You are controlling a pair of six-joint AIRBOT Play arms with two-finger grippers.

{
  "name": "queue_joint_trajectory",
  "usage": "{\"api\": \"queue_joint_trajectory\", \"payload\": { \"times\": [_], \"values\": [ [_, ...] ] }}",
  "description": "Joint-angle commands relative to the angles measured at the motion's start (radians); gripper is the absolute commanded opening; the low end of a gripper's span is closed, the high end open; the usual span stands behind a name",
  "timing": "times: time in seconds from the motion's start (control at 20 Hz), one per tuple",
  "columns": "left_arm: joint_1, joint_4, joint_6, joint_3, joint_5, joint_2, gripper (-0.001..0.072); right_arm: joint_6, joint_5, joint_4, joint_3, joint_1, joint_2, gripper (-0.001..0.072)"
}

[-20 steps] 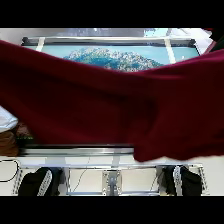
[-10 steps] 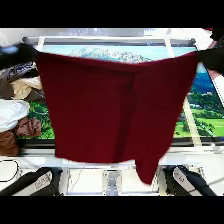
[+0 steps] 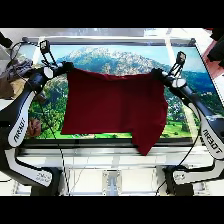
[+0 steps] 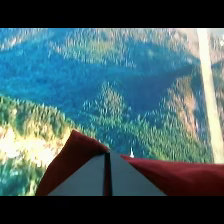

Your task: Fold the shirts.

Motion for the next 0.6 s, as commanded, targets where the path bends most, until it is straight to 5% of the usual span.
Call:
{"api": "queue_joint_trajectory", "payload": {
  "times": [0.0, 0.25, 0.55],
  "values": [
    [-0.006, 0.003, -0.024, 0.045, 0.041, -0.029, 0.0008, 0.000, -0.174, 0.006, 0.007, 0.035, -0.045, 0.0023],
    [0.013, 0.115, -0.024, 0.130, -0.138, 0.011, 0.0008, -0.002, 0.025, -0.125, 0.081, -0.076, 0.037, 0.0023],
    [0.017, 0.201, -0.008, 0.123, -0.542, 0.042, 0.0009, 0.055, 0.620, -0.346, 0.090, -0.228, 0.111, 0.0023]
  ]
}}
